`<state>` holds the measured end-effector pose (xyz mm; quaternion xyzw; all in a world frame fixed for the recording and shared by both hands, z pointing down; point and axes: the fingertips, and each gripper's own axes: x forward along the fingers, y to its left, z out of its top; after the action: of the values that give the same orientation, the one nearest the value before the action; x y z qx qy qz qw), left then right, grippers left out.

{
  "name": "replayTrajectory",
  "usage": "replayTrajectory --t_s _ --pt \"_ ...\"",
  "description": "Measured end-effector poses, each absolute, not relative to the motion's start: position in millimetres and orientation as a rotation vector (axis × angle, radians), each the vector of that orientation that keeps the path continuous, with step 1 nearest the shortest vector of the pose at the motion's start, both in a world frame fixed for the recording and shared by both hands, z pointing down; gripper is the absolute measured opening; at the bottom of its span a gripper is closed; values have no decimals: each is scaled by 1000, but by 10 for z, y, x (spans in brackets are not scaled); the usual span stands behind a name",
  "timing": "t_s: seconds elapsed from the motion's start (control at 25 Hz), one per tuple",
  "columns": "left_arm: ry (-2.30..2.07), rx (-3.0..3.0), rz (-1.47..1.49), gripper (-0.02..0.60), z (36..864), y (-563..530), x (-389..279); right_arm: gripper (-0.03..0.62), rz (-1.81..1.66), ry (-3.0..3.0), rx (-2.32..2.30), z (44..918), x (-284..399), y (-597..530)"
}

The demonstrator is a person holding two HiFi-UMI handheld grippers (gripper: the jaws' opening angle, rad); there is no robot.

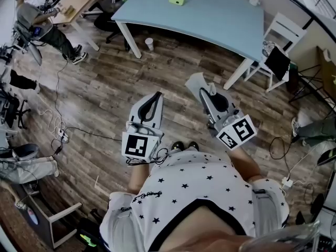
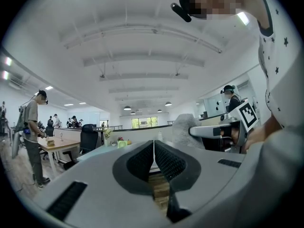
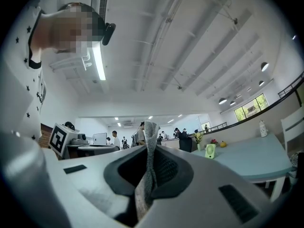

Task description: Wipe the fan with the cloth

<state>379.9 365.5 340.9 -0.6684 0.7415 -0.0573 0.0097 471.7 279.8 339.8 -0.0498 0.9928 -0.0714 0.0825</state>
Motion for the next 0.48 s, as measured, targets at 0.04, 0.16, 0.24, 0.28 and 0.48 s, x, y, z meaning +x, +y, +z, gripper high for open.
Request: replayTrajectory --t_s 0.04,0.16,0.24,0.28,0.48 --pt "2316 -2086 -179 32 3406 3641 3824 14 -219 2963 -147 3398 4741 2783" --pt "2329 -2077 -180 32 3416 3586 3905 14 -233 2958 -141 3422 4815 2717" --pt "2341 -2064 -177 32 3426 3565 3945 14 -243 2958 -130 3457 4844 2682" --pt "2348 -2057 -177 32 3437 3565 3960 14 -248 2959 -124 3476 4853 2674" --pt "2392 -2034 -194 32 3538 3649 4029 14 -292 2963 -96 3553 4919 2690"
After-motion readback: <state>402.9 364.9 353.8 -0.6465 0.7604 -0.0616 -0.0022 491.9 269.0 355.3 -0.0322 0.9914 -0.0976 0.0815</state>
